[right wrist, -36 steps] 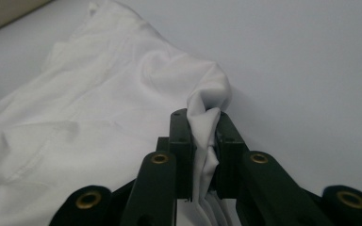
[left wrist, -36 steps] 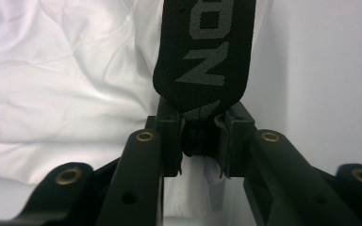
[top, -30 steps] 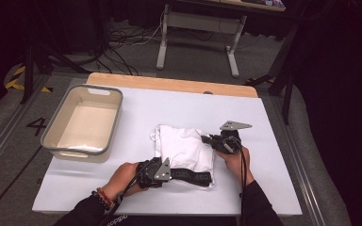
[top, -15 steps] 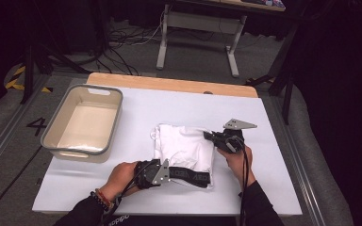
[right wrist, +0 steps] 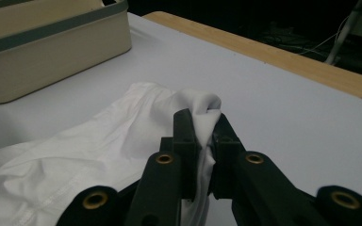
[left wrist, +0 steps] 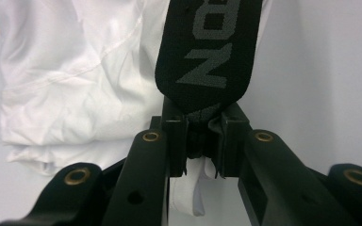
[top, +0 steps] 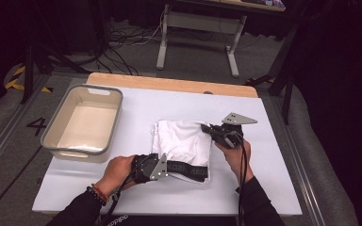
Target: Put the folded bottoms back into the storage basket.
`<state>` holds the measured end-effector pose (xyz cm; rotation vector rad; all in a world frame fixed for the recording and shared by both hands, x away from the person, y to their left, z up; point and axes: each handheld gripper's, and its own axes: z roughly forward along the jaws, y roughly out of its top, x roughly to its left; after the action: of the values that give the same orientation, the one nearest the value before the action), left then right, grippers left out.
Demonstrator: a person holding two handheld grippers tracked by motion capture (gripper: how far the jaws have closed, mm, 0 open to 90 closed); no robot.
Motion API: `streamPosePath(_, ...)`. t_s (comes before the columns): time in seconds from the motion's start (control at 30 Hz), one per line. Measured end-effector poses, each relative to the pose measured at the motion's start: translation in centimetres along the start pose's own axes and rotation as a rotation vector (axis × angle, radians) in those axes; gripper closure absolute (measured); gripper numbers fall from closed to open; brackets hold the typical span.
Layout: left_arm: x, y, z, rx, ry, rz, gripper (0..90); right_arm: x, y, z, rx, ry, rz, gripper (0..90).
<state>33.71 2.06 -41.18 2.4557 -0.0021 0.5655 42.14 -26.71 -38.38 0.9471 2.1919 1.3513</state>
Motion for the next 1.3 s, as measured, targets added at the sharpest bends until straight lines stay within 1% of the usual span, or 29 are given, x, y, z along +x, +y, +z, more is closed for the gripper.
streamPosePath(0.03, 0.2, 0.1, -0.2, 0.006, -0.002, 0.001, 77.9, 0.1, 0.4, -0.1, -0.006, -0.001, -0.009, 84.1)
streamPosePath(0.07, 0.4, 0.2, -0.3, -0.002, 0.005, -0.002, 77.9, 0.2, 0.8, -0.2, -0.021, 0.004, -0.010, 84.1)
streamPosePath(0.1, 0.7, 0.3, -0.5, -0.001, 0.009, 0.002, 77.9, 0.3, 1.3, -0.4, -0.025, 0.002, -0.021, 84.1)
streamPosePath(0.13, 0.8, 0.3, -0.6, -0.006, 0.008, -0.004, 77.9, 0.3, 1.8, -0.4, -0.030, -0.005, -0.034, 84.1)
streamPosePath(0.17, 1.0, 0.3, -0.7, -0.006, 0.016, -0.004, 77.9, 0.3, 2.5, -0.4, -0.037, -0.005, -0.035, 84.1)
streamPosePath(0.2, 1.1, 0.3, -0.9, -0.005, 0.020, -0.002, 77.9, 0.3, 2.5, -0.4, -0.037, -0.005, -0.035, 84.1)
streamPosePath(0.27, 1.4, 0.2, -1.1, -0.007, 0.030, -0.006, 77.8, 0.4, 3.1, -0.4, -0.038, -0.016, -0.045, 84.1)
streamPosePath(0.33, 1.9, -0.1, -1.4, -0.029, 0.031, -0.034, 77.8, 0.7, 4.0, -0.4, -0.047, -0.019, -0.063, 84.1)
streamPosePath(0.37, 1.9, -0.1, -1.4, -0.029, 0.031, -0.034, 77.8, 0.7, 4.0, -0.4, -0.047, -0.019, -0.063, 84.1)
streamPosePath(0.43, 2.1, -0.3, -1.5, -0.026, 0.044, -0.037, 77.8, 0.9, 4.5, -0.3, -0.047, -0.026, -0.078, 84.1)
streamPosePath(0.63, 2.4, -0.5, -1.8, -0.032, 0.054, -0.044, 77.8, 1.4, 5.3, 0.2, -0.046, -0.029, -0.095, 84.0)
streamPosePath(0.7, 2.6, -0.6, -1.8, -0.029, 0.068, -0.045, 77.7, 1.6, 5.8, 0.3, -0.054, -0.029, -0.105, 84.1)
streamPosePath(0.77, 2.6, -0.6, -1.9, -0.034, 0.073, -0.049, 77.7, 1.7, 5.9, 0.3, -0.056, -0.030, -0.110, 84.1)
streamPosePath(0.83, 2.8, -0.7, -2.0, -0.028, 0.078, -0.046, 77.7, 1.8, 6.2, 0.4, -0.059, -0.031, -0.116, 84.1)
streamPosePath(0.9, 3.0, -0.8, -2.2, -0.033, 0.084, -0.053, 77.8, 2.0, 6.7, 0.5, -0.059, -0.037, -0.128, 84.0)
streamPosePath(1.1, 3.4, -1.0, -2.6, -0.037, 0.107, -0.058, 77.7, 2.2, 7.4, 0.7, -0.069, -0.041, -0.140, 84.0)
streamPosePath(1.2, 3.6, -1.1, -2.9, -0.037, 0.109, -0.060, 77.7, 2.3, 7.5, 0.8, -0.070, -0.043, -0.142, 84.0)
streamPosePath(1.3, 3.9, -1.4, -3.1, -0.044, 0.110, -0.071, 77.7, 2.4, 7.8, 0.9, -0.079, -0.040, -0.140, 84.0)
